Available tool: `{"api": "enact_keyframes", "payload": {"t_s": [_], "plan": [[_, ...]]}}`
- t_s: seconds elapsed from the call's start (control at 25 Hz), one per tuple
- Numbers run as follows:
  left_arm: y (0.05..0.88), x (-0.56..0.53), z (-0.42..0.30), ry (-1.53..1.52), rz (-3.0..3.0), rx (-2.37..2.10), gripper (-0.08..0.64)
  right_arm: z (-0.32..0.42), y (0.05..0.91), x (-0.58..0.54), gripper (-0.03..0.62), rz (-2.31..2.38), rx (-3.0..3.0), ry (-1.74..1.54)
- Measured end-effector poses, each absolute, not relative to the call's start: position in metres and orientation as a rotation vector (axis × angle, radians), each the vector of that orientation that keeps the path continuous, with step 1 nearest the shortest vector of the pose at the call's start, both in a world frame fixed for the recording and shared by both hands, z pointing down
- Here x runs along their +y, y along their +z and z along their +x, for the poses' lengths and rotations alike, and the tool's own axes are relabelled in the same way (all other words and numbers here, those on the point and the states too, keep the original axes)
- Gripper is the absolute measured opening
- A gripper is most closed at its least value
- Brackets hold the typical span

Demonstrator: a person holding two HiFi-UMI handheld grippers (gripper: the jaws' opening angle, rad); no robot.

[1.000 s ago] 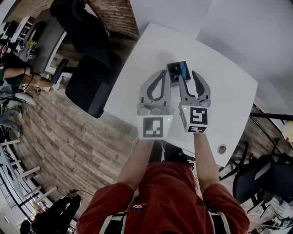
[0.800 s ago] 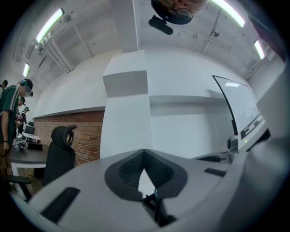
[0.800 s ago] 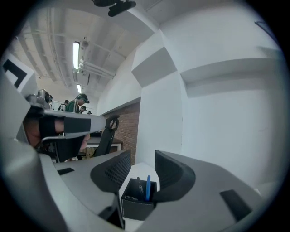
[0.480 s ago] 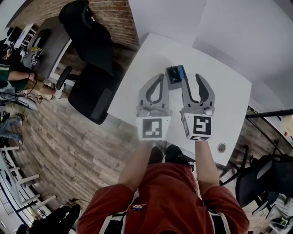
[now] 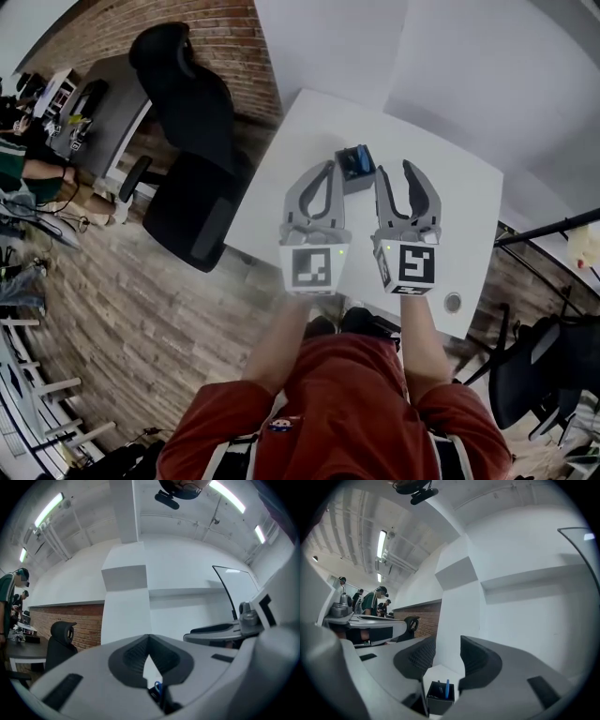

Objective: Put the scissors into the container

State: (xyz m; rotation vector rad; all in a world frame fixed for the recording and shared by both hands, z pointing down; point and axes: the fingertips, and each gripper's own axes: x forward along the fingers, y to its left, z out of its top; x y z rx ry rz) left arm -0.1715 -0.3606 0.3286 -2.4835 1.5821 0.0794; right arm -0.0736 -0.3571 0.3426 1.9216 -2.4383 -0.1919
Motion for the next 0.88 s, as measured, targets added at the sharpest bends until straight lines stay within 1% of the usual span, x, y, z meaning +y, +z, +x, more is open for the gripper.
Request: {"api": "enact_keyframes", "payload": {"t_s": [0.16, 0.32, 0.52, 0.76, 0.88], "plan": [[0.324, -0.358, -0.169, 0.047, -2.469, 1.535, 0.012, -0.072, 0.333, -0.352, 0.163, 1.945, -2.437, -0.227], [0.313, -0.356, -0.167, 0.133, -2.504, 1.564, 0.012, -0.072, 0.320, -0.351, 0.161, 1.965, -2.452, -0.278], [0.310, -0.350, -0.162, 0.133, -2.515, 1.554, 0.012, -0.071, 0.316, -0.345, 0.160, 1.973, -2.453, -0.284], [0.307, -0.345, -0.159, 0.127, -2.508, 1.523, 0.012, -0.070, 0.316, -0.339, 0.134, 1.974, -2.454, -0.284], [0.306, -0.344, -0.156, 0.129, -2.509, 1.507, 0.012, -0.068, 0.318, -0.337, 0.105, 1.972, -2.441, -0.273]]}}
